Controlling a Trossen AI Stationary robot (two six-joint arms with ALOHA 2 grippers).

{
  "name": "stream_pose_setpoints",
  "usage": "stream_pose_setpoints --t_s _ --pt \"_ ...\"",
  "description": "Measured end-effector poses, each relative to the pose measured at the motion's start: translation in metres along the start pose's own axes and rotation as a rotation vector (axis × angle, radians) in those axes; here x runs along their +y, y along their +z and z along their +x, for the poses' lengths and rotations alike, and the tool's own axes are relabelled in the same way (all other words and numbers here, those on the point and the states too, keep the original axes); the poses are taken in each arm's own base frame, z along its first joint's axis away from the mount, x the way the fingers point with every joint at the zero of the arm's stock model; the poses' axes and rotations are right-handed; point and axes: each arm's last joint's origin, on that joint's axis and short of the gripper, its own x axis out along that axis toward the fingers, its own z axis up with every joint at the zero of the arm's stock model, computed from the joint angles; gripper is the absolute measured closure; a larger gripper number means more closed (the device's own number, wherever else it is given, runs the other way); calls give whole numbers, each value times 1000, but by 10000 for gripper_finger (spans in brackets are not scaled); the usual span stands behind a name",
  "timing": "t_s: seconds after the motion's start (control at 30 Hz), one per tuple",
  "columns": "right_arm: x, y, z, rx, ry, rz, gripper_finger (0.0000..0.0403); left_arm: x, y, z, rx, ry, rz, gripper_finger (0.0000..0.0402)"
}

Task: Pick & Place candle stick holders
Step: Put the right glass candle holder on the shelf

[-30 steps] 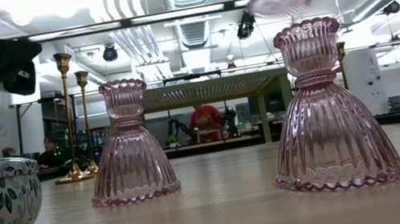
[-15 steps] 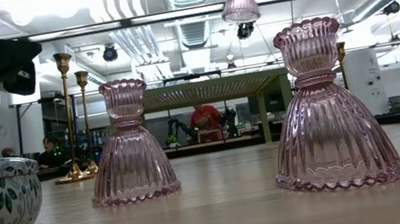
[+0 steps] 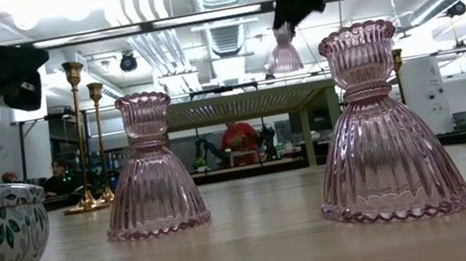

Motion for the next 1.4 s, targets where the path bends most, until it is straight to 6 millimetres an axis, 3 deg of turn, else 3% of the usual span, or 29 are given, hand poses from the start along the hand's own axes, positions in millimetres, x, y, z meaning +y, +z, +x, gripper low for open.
stream_pose_setpoints --t_s 0.2,0.37,0.6,1.4 --pt "-8 2 31 74 17 -8 223 0 0 0 -1 0 0 394" --pt "-11 2 44 104 16 -28 223 0 0 0 -6 -1 -1 394" --pt "-20 5 45 67 -2 -13 223 0 1 0 -11 -1 -3 394" --pt "-19 -1 58 53 -2 -24 223 0 1 0 -13 -1 -3 394"
